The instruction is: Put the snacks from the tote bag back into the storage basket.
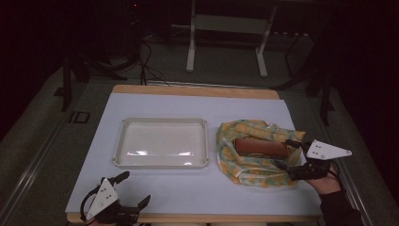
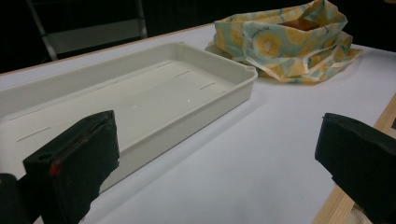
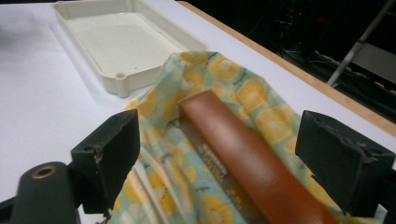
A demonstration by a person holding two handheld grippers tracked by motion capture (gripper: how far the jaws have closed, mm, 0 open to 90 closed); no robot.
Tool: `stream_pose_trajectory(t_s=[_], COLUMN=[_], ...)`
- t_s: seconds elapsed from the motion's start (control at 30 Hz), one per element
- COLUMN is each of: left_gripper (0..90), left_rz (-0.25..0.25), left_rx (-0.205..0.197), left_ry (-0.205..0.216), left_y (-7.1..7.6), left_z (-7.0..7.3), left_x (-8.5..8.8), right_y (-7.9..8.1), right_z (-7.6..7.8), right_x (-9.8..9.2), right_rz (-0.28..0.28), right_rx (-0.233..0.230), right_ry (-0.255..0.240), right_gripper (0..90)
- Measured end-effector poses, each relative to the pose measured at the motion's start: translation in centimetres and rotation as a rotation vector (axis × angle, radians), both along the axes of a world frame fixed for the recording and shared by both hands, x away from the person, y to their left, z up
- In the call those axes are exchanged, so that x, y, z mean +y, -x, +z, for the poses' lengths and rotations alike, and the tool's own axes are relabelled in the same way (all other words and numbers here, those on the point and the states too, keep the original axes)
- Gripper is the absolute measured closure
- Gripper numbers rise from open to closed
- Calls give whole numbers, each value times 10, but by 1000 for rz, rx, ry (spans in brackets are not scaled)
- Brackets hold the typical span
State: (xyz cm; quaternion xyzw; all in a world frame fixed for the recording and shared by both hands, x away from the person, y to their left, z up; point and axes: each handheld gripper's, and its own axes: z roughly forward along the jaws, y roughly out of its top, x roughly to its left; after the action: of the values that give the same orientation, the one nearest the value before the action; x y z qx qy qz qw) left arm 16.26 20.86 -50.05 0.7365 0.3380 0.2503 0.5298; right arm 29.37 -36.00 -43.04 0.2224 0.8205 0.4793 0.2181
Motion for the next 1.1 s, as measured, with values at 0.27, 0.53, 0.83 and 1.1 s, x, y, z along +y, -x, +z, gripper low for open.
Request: stream_pose_trajectory(t_s=[0.27,0.53,0.83,1.1], left_gripper=[1,1,0,0], left_rz=[-6,-5,-6,-12], left_rx=[-1,3,5,10], left_ry=[-3,-7,-9,-13], left_y=[0,-1,-1,-2], left_z=[0,-1,-1,-2], left_x=[0,0,0,0], right_y=[-21,-41,-60,-75], right_z=[8,4,-11,-21], right_x=[-1,-4,-4,-2], right_rz=[-35,-24,48,80], right_rx=[33,83,132,185], right_ry=[37,70,211,303], right_gripper=[151,176,254,272])
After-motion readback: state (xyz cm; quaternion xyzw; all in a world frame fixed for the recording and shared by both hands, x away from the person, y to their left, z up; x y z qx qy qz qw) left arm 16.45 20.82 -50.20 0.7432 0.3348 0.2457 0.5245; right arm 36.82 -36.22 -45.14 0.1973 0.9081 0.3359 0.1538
